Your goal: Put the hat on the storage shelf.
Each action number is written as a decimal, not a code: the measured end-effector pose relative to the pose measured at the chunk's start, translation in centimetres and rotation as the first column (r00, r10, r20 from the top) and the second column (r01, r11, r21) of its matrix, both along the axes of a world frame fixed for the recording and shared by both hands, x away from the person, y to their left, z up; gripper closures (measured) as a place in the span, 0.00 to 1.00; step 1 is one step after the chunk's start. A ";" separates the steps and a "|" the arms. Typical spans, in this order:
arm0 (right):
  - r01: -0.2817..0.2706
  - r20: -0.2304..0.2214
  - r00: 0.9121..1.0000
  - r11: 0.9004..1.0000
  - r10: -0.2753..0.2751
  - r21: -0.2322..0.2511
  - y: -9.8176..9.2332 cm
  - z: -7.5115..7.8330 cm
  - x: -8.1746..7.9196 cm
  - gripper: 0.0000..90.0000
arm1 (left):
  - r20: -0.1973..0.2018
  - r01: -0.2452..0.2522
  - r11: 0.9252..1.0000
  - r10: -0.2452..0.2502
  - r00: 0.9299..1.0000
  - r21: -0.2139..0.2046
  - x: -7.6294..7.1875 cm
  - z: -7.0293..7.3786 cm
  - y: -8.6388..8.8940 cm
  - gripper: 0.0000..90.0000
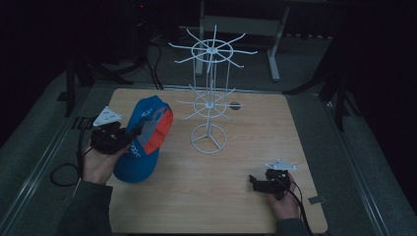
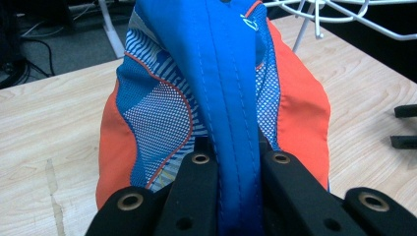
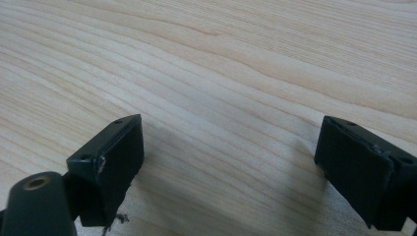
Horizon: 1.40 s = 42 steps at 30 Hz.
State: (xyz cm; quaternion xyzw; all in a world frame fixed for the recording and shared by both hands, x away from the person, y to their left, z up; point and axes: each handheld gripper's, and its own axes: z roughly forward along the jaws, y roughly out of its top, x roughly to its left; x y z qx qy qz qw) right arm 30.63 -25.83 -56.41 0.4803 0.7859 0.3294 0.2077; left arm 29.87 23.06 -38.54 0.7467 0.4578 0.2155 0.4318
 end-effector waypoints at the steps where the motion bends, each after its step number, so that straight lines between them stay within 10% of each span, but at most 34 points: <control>1: 0.000 0.000 1.000 1.000 0.000 0.000 0.0 0.0 0.0 0.12 | 0.002 0.000 1.000 0.000 1.000 -0.003 0.0 0.1 0.0 0.99; 42: 0.001 0.000 1.000 1.000 -0.001 0.000 0.0 0.0 0.0 0.12 | 0.052 -0.024 0.999 0.026 0.998 -0.032 0.5 2.2 0.4 0.99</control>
